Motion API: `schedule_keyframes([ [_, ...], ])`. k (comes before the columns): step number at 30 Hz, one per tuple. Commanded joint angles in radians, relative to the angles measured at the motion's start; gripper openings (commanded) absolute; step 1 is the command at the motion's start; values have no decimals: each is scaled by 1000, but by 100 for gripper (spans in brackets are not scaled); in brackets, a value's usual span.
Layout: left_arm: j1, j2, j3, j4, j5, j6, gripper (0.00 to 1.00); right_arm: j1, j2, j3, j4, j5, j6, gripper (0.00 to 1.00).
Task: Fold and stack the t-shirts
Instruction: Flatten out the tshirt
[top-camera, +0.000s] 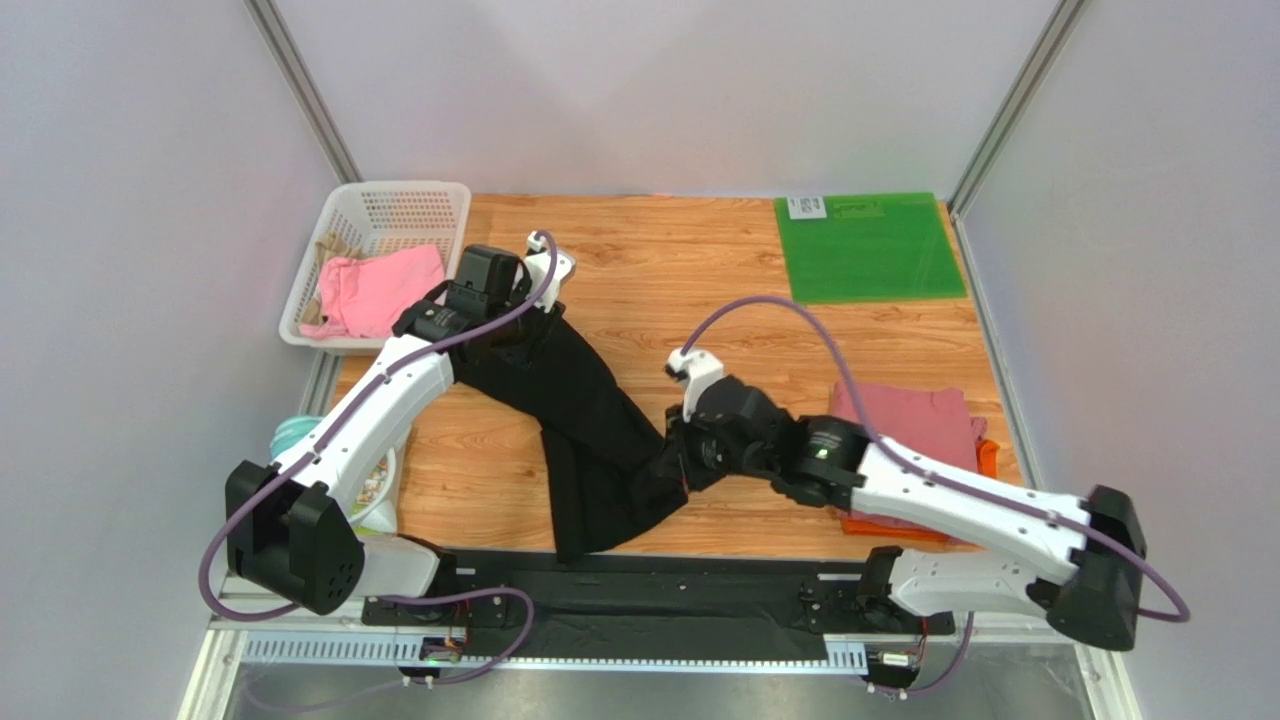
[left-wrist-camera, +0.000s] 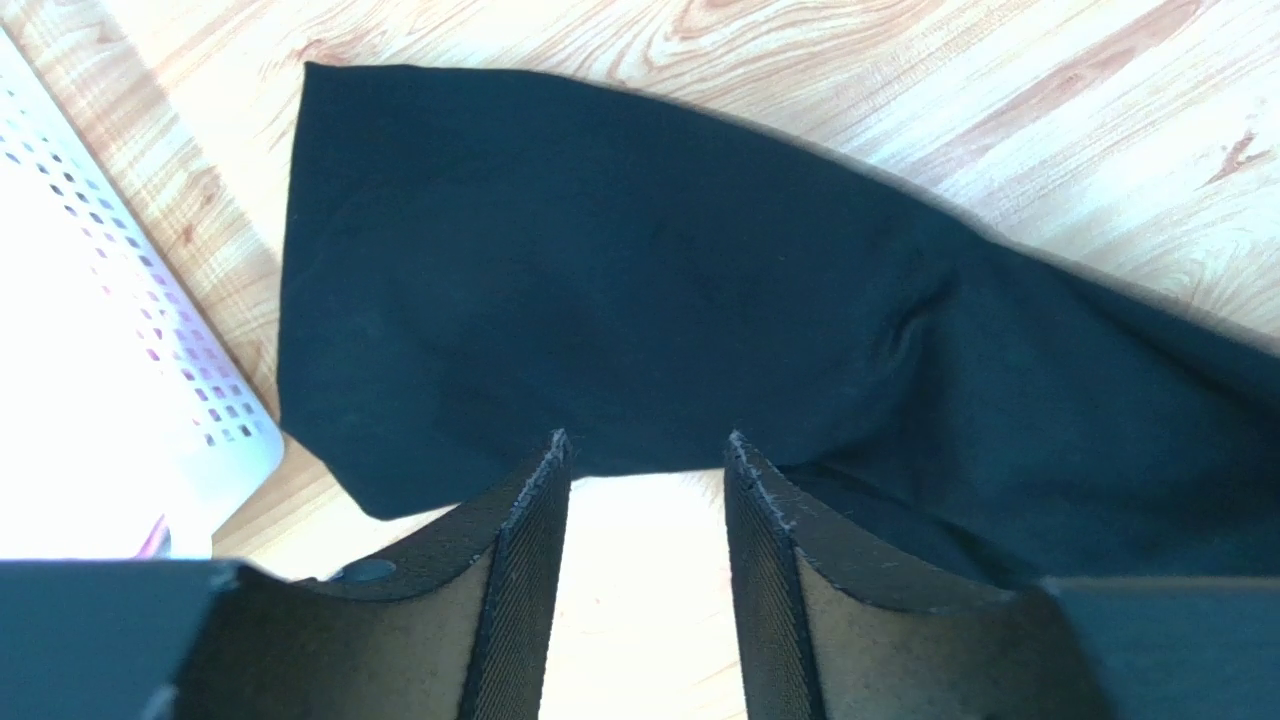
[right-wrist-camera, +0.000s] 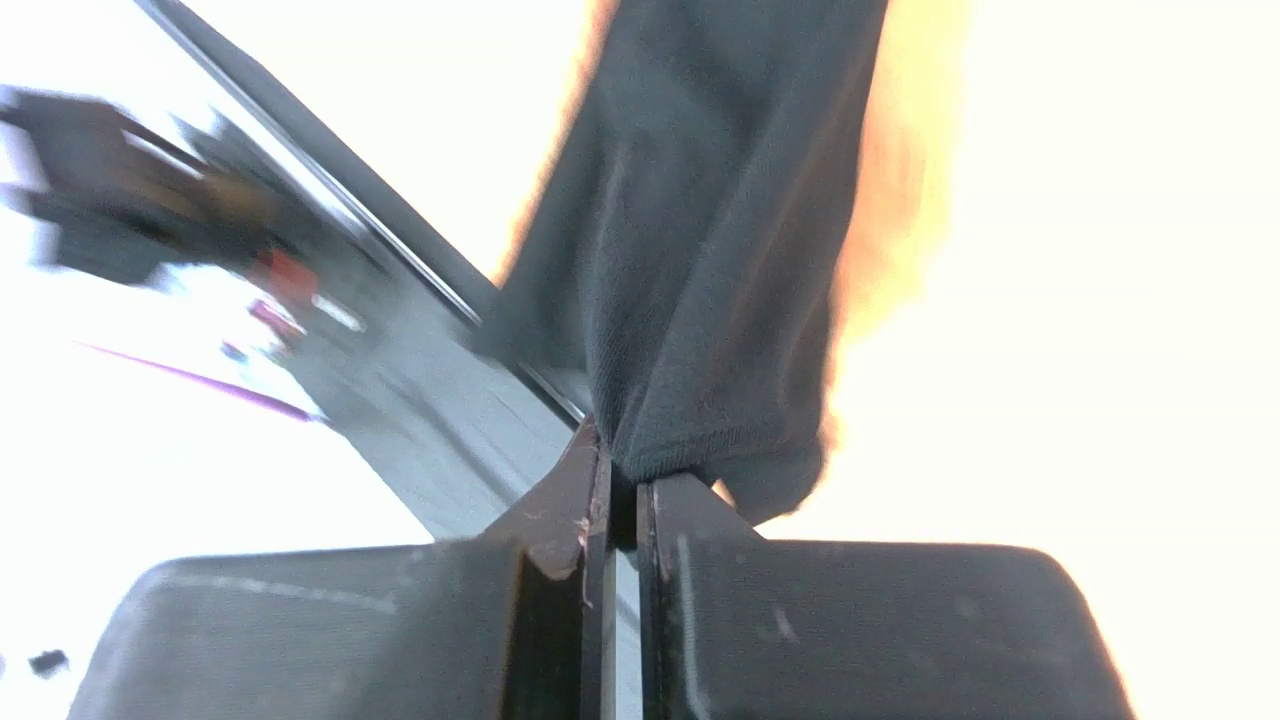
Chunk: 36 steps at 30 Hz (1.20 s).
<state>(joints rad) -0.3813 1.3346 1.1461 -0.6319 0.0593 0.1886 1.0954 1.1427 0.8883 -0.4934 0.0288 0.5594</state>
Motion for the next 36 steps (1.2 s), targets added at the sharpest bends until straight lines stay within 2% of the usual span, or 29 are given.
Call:
schedule_keyframes([
  [1,7,-35,15,8,2,3,48,-63,-158,158,-149,112,-66,0],
  [6,7,-46,17,1,14,6,50,-228,-178,91,-148,27,-23,0],
  [11,7,-52,17,-9,30,11,50,-465,-65,37,-30,-108,-41,0],
  [14,7,-48,23,-18,51,11,50,-590,118,95,3,-147,-93,0],
  [19,7,-40,21,-38,82,32,50,-722,401,338,-22,-150,-165,0],
  [24,7,-20,-57,-17,71,87,50,-779,506,443,-56,-152,-156,0],
  [25,7,-17,-74,3,68,109,50,-779,511,446,-72,-139,-162,12],
  [27,7,-3,-106,27,34,129,50,-781,512,431,-77,-93,-171,20],
  [28,7,3,-132,50,25,150,50,-782,509,422,-82,-78,-173,44],
  [29,7,15,-143,57,11,156,50,-782,508,407,-82,-57,-174,57],
  [31,7,24,-167,75,4,163,50,-784,491,390,-91,-43,-177,65],
  [33,7,32,-183,83,7,158,50,-784,451,355,-93,-38,-181,67],
  [36,12,47,-195,106,4,146,52,-781,372,275,-56,-62,-176,59],
])
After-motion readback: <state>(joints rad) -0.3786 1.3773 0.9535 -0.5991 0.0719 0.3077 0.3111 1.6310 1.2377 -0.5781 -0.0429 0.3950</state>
